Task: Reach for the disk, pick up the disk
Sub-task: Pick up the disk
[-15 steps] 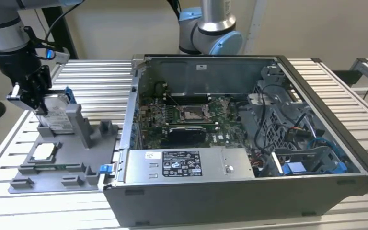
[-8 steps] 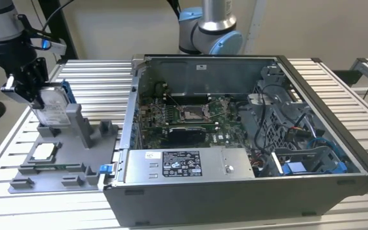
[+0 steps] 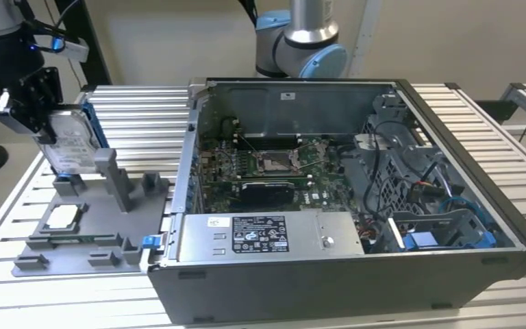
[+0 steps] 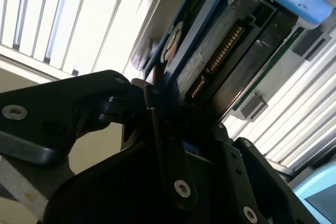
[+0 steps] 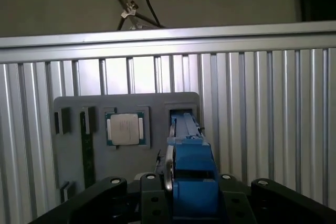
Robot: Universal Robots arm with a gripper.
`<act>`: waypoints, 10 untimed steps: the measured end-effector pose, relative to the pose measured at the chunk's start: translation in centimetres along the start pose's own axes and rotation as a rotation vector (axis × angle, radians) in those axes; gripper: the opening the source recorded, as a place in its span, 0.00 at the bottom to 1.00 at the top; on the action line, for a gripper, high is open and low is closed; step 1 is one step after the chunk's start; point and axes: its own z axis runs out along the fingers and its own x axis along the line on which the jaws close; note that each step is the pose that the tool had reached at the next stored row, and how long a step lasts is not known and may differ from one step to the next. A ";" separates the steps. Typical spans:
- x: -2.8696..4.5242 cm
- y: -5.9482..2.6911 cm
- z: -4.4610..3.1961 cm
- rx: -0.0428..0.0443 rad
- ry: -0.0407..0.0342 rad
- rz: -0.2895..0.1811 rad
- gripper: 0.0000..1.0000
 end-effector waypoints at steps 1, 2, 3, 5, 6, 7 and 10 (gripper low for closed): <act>0.00 0.00 -0.17 0.0000 0.0000 0.000 0.00; 0.00 0.00 -0.33 0.0000 0.0000 0.000 0.00; 0.00 0.01 -0.50 0.0000 0.0000 0.000 0.00; 0.00 0.01 -0.90 -0.0001 0.0000 0.000 0.00; 0.00 0.01 -1.09 0.0000 0.0000 0.000 0.00; 0.00 0.02 -1.27 0.0001 0.0000 0.000 0.00; 0.00 0.03 -1.77 -0.0001 0.0000 0.000 0.00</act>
